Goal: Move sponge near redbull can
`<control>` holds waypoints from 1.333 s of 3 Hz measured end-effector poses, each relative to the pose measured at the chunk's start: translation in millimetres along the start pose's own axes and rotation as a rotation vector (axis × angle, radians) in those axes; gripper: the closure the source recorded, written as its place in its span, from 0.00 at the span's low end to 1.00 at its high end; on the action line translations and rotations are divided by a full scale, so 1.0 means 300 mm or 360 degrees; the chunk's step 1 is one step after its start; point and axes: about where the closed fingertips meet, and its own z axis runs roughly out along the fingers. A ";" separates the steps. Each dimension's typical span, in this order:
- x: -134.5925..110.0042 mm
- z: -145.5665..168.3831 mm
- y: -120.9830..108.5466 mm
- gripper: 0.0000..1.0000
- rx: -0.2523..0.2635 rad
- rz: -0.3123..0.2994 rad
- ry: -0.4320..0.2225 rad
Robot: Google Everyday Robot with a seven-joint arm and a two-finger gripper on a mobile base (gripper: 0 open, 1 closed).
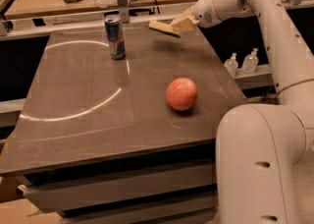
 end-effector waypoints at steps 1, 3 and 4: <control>-0.039 0.012 0.069 1.00 -0.0079 -0.0028 -0.0014; 0.015 0.102 0.204 1.00 -0.0233 -0.0122 0.0095; 0.004 0.144 0.289 0.74 -0.0370 -0.0181 0.0024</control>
Offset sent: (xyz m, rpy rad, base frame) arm -0.0620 0.0438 -0.0322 -0.0829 0.0356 0.1547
